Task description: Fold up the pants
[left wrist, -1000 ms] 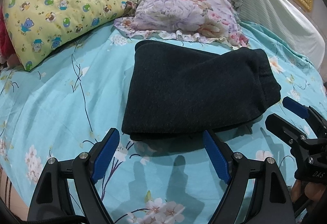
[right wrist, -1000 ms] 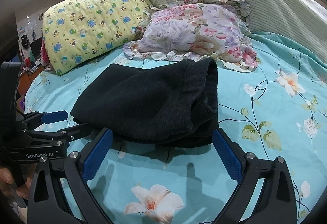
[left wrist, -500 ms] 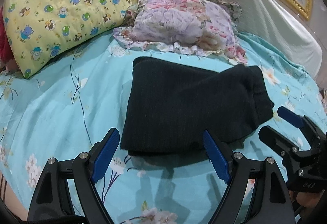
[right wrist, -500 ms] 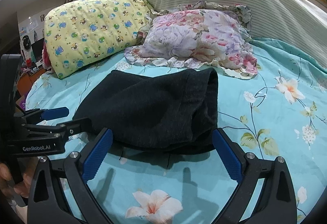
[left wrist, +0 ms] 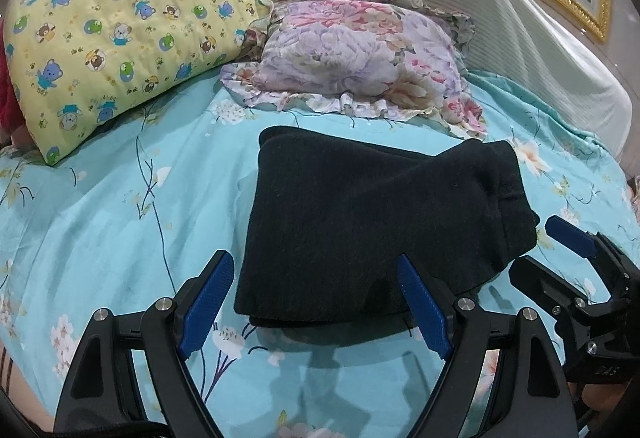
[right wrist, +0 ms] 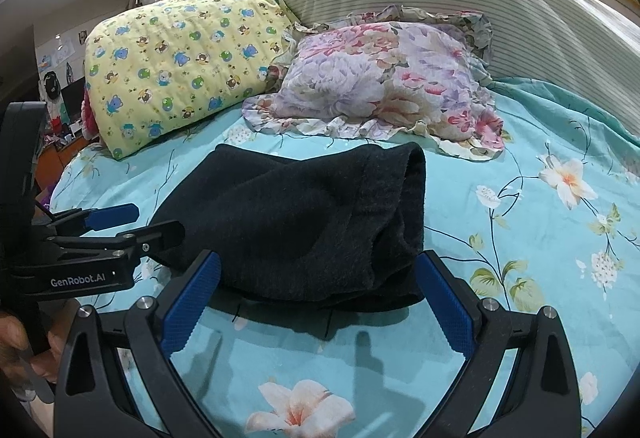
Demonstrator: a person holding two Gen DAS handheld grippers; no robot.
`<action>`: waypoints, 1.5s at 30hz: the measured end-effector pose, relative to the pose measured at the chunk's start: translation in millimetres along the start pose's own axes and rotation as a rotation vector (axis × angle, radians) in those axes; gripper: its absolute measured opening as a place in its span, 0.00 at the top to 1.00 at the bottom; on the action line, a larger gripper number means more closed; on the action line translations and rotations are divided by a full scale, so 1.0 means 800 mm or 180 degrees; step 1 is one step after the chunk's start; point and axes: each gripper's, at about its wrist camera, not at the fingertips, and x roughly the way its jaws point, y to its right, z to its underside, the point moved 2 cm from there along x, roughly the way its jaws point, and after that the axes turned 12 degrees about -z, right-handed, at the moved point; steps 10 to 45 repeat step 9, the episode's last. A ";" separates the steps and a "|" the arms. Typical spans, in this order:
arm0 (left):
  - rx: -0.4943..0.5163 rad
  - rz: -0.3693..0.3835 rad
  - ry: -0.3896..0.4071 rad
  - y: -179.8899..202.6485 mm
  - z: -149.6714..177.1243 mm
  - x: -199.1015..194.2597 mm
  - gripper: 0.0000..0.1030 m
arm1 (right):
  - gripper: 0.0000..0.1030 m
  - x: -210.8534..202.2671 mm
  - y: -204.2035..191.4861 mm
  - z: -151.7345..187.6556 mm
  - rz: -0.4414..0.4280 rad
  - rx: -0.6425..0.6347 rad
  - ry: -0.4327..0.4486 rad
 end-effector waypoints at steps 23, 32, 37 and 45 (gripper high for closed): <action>-0.0037 -0.0019 -0.0175 0.001 -0.003 0.009 0.18 | 0.05 -0.005 0.006 0.000 -0.0006 0.0058 0.0038; -0.0037 -0.0019 -0.0175 0.001 -0.003 0.009 0.18 | 0.05 -0.005 0.006 0.000 -0.0006 0.0058 0.0038; -0.0037 -0.0019 -0.0175 0.001 -0.003 0.009 0.18 | 0.05 -0.005 0.006 0.000 -0.0006 0.0058 0.0038; -0.0037 -0.0019 -0.0175 0.001 -0.003 0.009 0.18 | 0.05 -0.005 0.006 0.000 -0.0006 0.0058 0.0038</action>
